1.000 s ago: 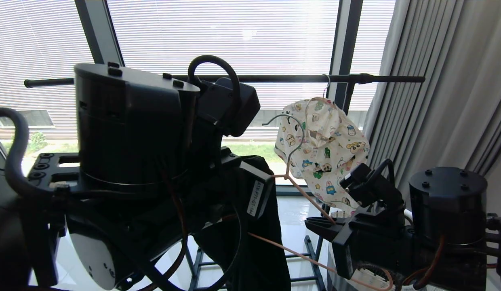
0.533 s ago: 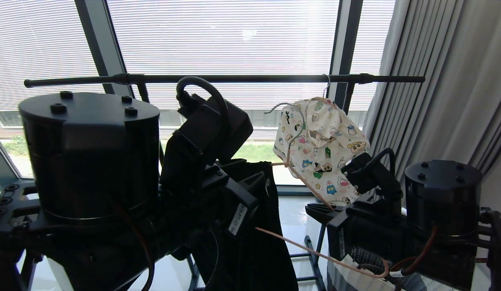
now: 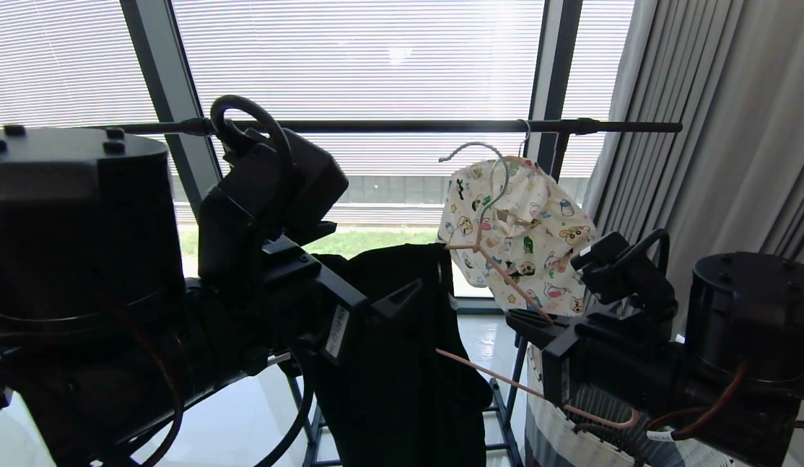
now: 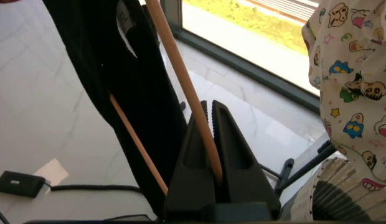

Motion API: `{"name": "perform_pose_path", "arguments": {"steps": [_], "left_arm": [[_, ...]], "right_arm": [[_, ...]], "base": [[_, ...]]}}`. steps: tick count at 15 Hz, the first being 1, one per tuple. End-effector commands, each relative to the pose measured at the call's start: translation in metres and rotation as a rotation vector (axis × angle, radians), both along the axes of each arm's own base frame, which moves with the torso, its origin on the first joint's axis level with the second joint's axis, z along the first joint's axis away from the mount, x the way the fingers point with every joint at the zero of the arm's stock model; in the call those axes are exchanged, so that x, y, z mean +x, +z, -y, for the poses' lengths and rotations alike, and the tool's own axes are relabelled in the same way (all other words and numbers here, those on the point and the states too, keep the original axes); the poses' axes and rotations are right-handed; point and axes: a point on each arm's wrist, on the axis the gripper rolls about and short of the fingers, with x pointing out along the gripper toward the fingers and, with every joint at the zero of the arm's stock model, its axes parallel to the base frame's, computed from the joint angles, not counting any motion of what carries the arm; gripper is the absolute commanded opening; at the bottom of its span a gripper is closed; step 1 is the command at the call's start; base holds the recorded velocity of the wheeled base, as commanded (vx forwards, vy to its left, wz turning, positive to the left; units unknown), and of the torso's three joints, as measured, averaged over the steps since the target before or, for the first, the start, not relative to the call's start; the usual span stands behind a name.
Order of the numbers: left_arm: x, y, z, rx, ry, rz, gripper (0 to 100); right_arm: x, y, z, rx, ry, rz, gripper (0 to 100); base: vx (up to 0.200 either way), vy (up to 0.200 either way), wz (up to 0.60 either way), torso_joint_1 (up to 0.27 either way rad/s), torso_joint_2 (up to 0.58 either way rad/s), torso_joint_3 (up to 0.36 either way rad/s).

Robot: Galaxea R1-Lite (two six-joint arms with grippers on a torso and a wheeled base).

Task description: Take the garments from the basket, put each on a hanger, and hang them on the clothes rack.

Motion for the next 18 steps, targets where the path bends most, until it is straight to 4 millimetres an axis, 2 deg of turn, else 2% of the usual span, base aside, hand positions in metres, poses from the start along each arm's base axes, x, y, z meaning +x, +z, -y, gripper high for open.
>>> {"name": "perform_pose_path", "arguments": {"steps": [1,2,5,12,18], "left_arm": [[-0.006,-0.004,-0.021,-0.001,-0.053,-0.008,100],[-0.009,-0.013,-0.027,0.031,-0.112,-0.018,100],[-0.022,-0.041,-0.037,0.135,-0.307,-0.044,100],[-0.013,-0.060,-0.024,0.174,-0.398,-0.122,100],[-0.007,-0.066,-0.018,0.168,-0.439,-0.157,100]], "right_arm": [[-0.008,0.002,0.011,-0.003,0.021,0.017,0],[-0.018,-0.002,0.022,-0.029,0.089,0.030,0],[-0.026,-0.009,0.031,-0.080,0.154,0.054,0],[-0.033,-0.013,0.027,-0.131,0.247,0.097,0],[-0.044,-0.013,0.020,-0.130,0.304,0.103,0]], "base": [[0.000,0.000,0.00,0.000,0.00,0.000],[0.000,0.000,0.00,0.000,0.00,0.000],[0.000,0.000,0.00,0.000,0.00,0.000],[0.000,0.000,0.00,0.000,0.00,0.000],[0.000,0.000,0.00,0.000,0.00,0.000]]}}
